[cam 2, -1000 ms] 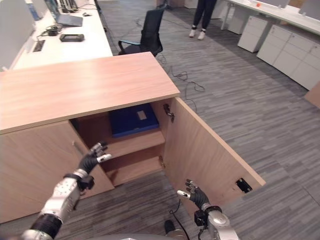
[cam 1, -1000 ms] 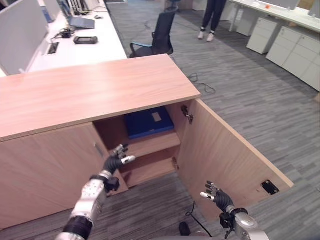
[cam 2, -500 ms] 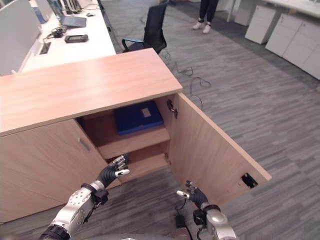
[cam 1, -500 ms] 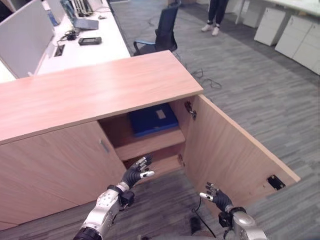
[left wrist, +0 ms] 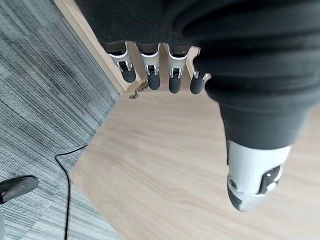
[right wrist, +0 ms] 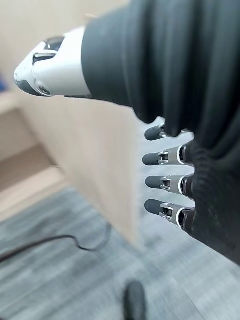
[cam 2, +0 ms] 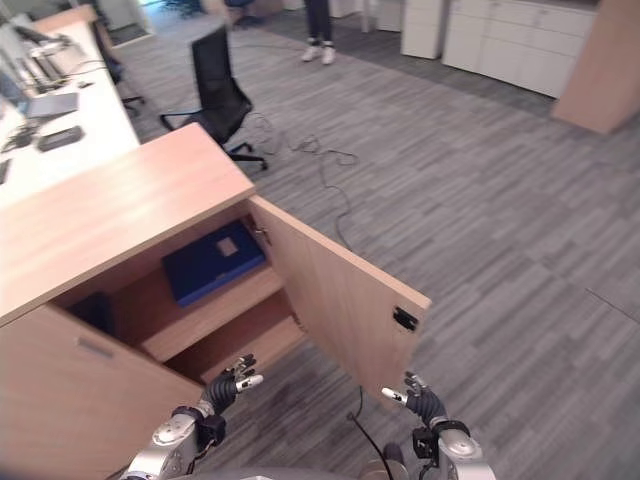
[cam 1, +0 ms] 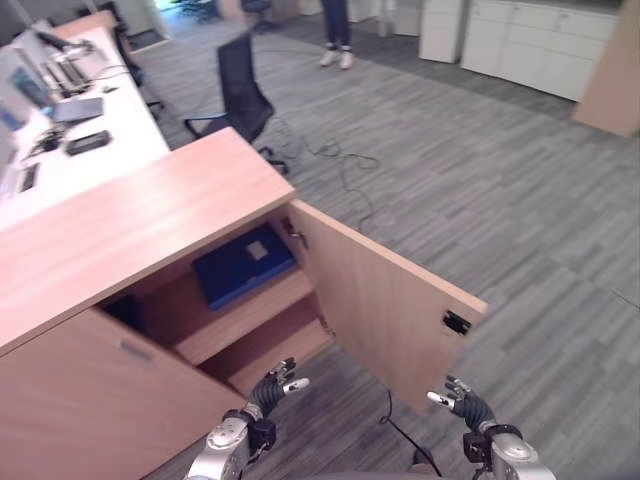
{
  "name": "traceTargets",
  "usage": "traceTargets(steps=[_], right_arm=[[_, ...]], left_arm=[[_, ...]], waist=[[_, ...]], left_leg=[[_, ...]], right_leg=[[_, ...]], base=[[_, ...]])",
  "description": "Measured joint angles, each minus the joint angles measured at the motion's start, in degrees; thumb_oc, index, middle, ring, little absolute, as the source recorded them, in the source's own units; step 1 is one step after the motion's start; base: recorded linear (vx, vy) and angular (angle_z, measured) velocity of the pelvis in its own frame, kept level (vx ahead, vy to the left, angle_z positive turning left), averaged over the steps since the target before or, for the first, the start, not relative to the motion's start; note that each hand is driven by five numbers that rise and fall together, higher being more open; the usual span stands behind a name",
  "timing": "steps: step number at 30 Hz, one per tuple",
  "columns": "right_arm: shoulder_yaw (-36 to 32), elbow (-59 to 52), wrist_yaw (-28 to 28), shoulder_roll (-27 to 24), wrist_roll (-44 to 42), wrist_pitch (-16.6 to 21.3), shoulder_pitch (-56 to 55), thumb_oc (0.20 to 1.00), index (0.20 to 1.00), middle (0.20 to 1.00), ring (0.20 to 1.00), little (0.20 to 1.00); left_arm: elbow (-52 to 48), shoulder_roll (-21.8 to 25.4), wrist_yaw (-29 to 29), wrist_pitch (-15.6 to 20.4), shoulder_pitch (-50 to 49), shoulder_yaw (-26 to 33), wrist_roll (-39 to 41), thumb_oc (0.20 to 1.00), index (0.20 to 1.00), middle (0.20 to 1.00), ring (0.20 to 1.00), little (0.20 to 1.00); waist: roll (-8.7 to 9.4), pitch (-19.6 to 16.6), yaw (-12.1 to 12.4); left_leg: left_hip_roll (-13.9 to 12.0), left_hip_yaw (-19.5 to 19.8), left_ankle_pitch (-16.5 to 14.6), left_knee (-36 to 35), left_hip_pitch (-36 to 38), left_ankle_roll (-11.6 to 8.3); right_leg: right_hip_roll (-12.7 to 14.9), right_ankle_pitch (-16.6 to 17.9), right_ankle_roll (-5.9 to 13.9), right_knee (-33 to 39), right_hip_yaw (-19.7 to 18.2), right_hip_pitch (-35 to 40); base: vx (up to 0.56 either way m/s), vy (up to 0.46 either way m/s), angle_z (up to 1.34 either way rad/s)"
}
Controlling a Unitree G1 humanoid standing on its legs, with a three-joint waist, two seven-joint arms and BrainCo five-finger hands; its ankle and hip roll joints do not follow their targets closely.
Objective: Put the empty folder in the office cabinet
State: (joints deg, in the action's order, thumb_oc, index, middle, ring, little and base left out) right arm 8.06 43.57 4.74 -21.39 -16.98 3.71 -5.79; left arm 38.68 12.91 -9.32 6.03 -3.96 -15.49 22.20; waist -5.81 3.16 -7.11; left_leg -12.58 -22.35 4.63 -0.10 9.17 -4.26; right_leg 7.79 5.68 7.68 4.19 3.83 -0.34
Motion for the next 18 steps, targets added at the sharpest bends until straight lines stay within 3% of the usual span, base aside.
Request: traceTargets(steps=[2,6,9,10,11,12,13,14,15,16,17,18], right_arm=[[0.2,0.8,0.0,0.3,-0.7,0.4,0.2,1.0,1.0,1.0,1.0,1.0],[0.0,1.8,-0.2,0.0,-2.1,0.7,-0.2,1.0,1.0,1.0,1.0,1.0],[-1.0,4.8,-0.6,0.0,-2.1,0.9,2.3,1.0,1.0,1.0,1.0,1.0],[-1.2,7.3,-0.9,-0.2,-2.2,1.1,4.6,1.0,1.0,1.0,1.0,1.0],[-1.4,9.1,-1.0,-0.6,-2.2,1.0,5.5,1.0,1.0,1.0,1.0,1.0],[-1.6,10.7,-1.1,-1.3,-2.2,1.1,6.1,1.0,1.0,1.0,1.0,1.0],[-2.3,12.9,-1.5,-2.5,-2.2,1.0,7.1,1.0,1.0,1.0,1.0,1.0],[-3.2,13.1,-2.1,-2.7,-2.6,1.0,8.2,1.0,1.0,1.0,1.0,1.0],[-3.9,13.1,-2.0,-3.1,-2.9,0.9,8.5,1.0,1.0,1.0,1.0,1.0],[-3.9,12.9,-2.1,-3.0,-3.5,0.8,7.7,1.0,1.0,1.0,1.0,1.0],[-4.2,12.7,-2.1,-2.9,-3.9,0.8,6.3,1.0,1.0,1.0,1.0,1.0],[-4.5,12.7,-2.1,-2.6,-4.4,0.7,5.6,1.0,1.0,1.0,1.0,1.0]], left_arm=[[1.0,0.1,1.0,0.5,0.5,0.3,-0.3,1.0,1.0,1.0,1.0,1.0],[2.4,-0.2,2.0,0.6,1.6,0.3,-0.9,1.0,1.0,1.0,1.0,1.0],[2.4,-0.3,2.5,0.7,2.2,0.3,-1.0,1.0,1.0,1.0,1.0,1.0],[2.2,-0.4,2.8,1.0,2.6,0.3,-0.8,1.0,1.0,1.0,1.0,1.0],[2.2,-0.5,3.1,1.3,3.6,0.2,-0.8,1.0,1.0,1.0,1.0,1.0],[2.7,-0.9,3.3,1.7,4.8,0.1,-0.7,1.0,1.0,1.0,1.0,1.0],[4.0,-1.6,3.3,1.6,6.1,-0.3,-0.7,1.0,1.0,1.0,1.0,1.0],[4.5,-1.3,3.3,1.5,6.8,0.1,-0.7,1.0,1.0,1.0,1.0,1.0],[4.1,-1.9,3.5,1.5,6.2,0.3,-0.6,1.0,1.0,1.0,1.0,1.0],[3.2,-0.8,3.6,1.8,5.9,0.3,-0.5,1.0,1.0,1.0,1.0,1.0],[2.6,0.3,3.5,2.0,5.6,0.0,-0.6,1.0,1.0,1.0,1.0,1.0],[2.7,1.1,3.2,2.1,5.6,-0.2,-0.6,1.0,1.0,1.0,1.0,1.0]], waist=[[0.0,-0.1,-0.2],[0.99,0.8,-1.3],[1.35,1.4,-1.7],[0.64,1.6,-0.6],[0.38,1.9,0.3],[0.89,2.5,0.1],[-0.42,2.7,0.2],[-0.49,2.9,0.2],[-2.89,2.8,1.0],[-1.6,3.0,1.0],[1.09,2.7,0.6],[2.8,2.9,0.4]], left_leg=[[-0.7,-2.8,0.0,0.3,0.6,-0.01],[-2.1,-6.4,0.0,1.7,1.2,-0.02],[-2.4,-6.9,0.2,3.1,1.7,-0.28],[-2.3,-2.8,0.1,4.4,0.8,-0.24],[-2.8,3.9,-1.9,4.6,0.3,0.86],[-2.1,9.7,-8.5,4.9,0.0,1.22],[-1.0,12.2,-12.8,4.5,-0.3,1.87],[-0.8,11.6,-15.4,3.3,-0.8,2.95],[-2.8,10.7,-15.4,3.0,-1.7,3.37],[-2.1,11.3,-15.8,1.9,-1.7,4.08],[-0.1,12.2,-15.9,0.4,-0.9,3.98],[1.6,12.7,-13.8,-1.1,1.0,3.13]], right_leg=[[-1.0,0.9,-0.08,0.5,-2.4,-0.9],[-2.4,0.5,-1.17,-0.8,-3.5,-2.1],[-2.9,0.6,-1.18,0.6,-5.5,-2.9],[-3.2,0.6,-0.88,0.1,-6.3,-3.6],[-3.9,0.3,-1.29,-7.1,-6.2,-8.0],[-3.9,-0.9,-2.81,-12.2,-6.5,-11.7],[-4.9,-1.1,-2.51,-12.8,-6.8,-12.7],[-5.1,-1.3,-0.29,-11.6,-6.9,-13.7],[-6.6,-4.0,-1.28,-20.5,-6.4,-16.7],[-6.4,-9.0,-1.75,-31.0,-6.4,-18.6],[-4.9,-13.6,-0.51,-34.5,-6.6,-16.5],[-3.3,-16.5,-3.9,-29.0,-7.5,-12.3]], base=[[0.0,-0.208,-0.5],[0.01,-0.08,-0.24],[-0.01,-0.032,-0.69],[0.04,-0.003,-1.0],[0.06,0.003,-0.79],[0.06,0.05,-0.42],[0.03,0.042,-0.33],[0.05,0.079,-0.47],[0.05,0.098,-0.38],[0.05,0.099,0.06],[0.04,0.102,0.46],[0.02,0.114,0.39]])
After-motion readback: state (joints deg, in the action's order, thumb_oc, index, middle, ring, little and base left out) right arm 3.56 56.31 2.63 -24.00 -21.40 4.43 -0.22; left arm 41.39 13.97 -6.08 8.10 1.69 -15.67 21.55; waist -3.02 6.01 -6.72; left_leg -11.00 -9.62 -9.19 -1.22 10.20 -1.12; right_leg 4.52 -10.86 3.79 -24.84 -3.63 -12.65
